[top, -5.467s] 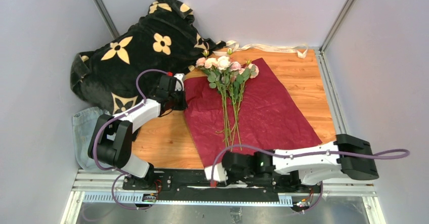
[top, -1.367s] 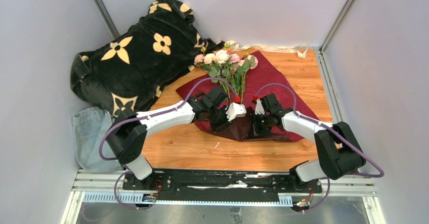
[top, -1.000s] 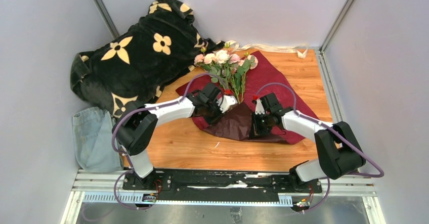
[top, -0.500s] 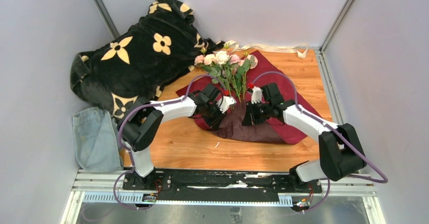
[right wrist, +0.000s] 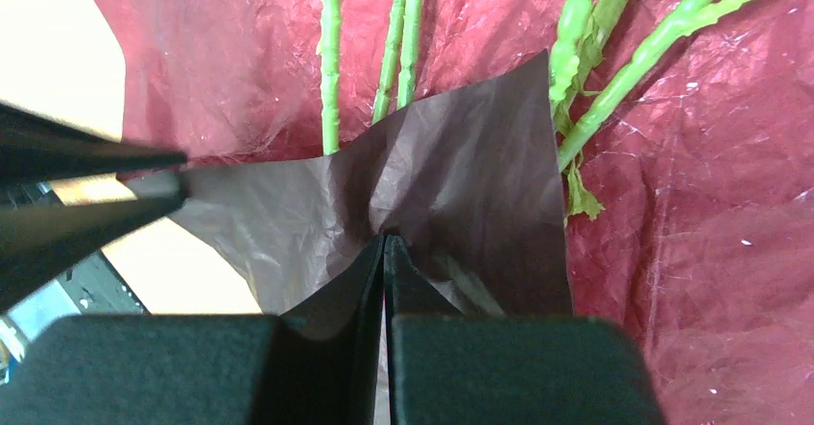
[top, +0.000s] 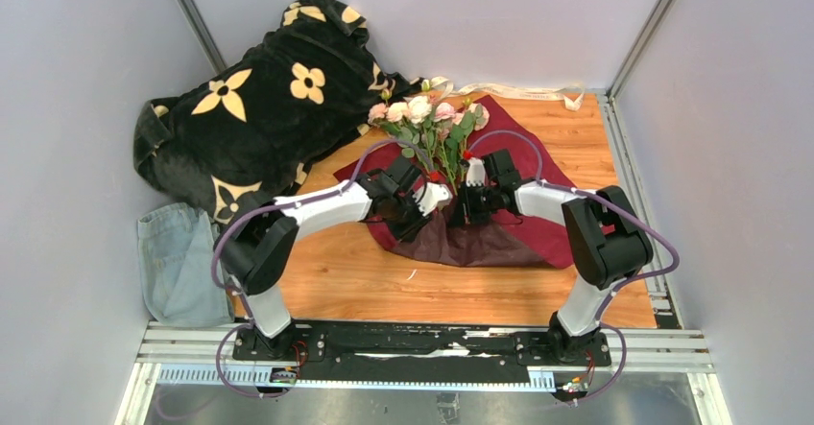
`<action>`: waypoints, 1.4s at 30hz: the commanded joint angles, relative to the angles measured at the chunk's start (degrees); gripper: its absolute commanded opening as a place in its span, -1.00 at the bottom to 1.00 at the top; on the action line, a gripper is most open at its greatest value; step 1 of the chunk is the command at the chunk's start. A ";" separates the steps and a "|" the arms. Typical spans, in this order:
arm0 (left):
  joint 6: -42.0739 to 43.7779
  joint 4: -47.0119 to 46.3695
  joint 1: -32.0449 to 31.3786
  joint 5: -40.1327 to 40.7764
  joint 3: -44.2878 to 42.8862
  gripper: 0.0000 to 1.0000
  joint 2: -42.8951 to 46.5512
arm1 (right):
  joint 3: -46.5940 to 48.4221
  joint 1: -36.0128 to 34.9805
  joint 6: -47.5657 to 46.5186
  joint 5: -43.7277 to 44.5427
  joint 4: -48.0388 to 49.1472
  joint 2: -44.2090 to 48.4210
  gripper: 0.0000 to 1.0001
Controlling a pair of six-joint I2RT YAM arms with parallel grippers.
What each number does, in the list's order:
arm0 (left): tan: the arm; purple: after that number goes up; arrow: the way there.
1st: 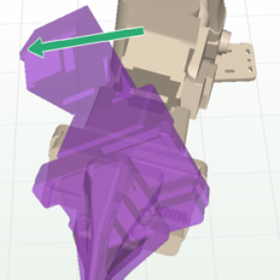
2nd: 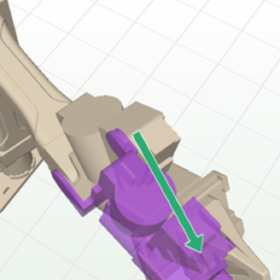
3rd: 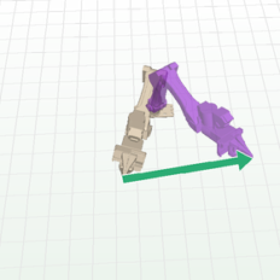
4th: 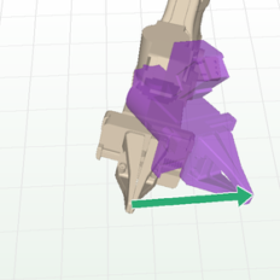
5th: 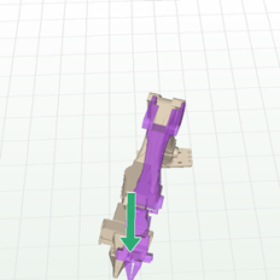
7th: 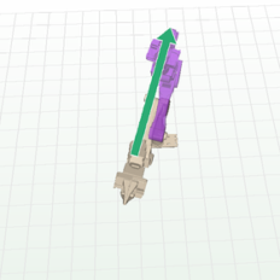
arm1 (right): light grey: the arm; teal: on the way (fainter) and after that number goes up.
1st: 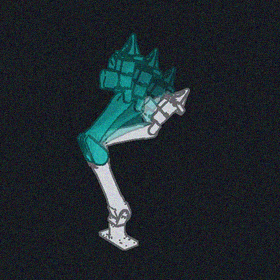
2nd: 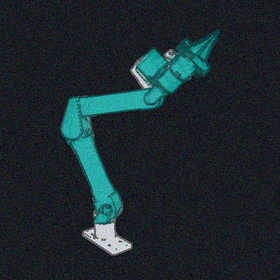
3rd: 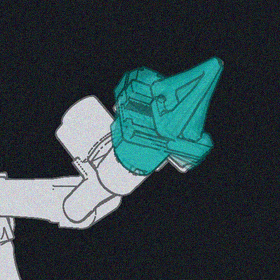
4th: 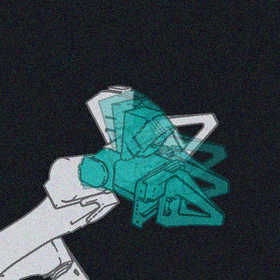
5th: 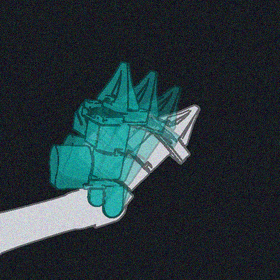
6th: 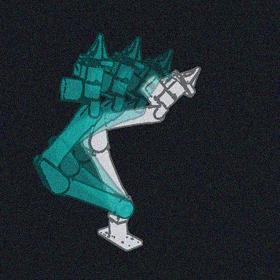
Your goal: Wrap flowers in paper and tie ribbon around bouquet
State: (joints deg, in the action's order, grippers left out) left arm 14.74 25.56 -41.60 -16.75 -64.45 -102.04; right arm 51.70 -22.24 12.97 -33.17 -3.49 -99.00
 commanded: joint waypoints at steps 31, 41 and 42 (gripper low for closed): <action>9.63 7.77 -0.52 19.00 8.42 -0.27 8.95 | -4.82 1.11 -0.68 1.81 1.82 0.15 -0.93; 7.01 9.21 -9.56 2.63 -3.85 -0.29 11.40 | -3.69 1.23 0.48 1.40 1.20 0.74 -0.93; 4.44 6.92 -9.63 1.41 -4.38 -0.30 9.31 | -3.71 1.23 0.70 1.37 1.24 1.08 -0.93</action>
State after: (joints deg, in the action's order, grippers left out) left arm 23.40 35.97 -49.12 -6.26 -66.41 -88.44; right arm 48.88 -21.85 13.98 -33.45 1.52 -98.30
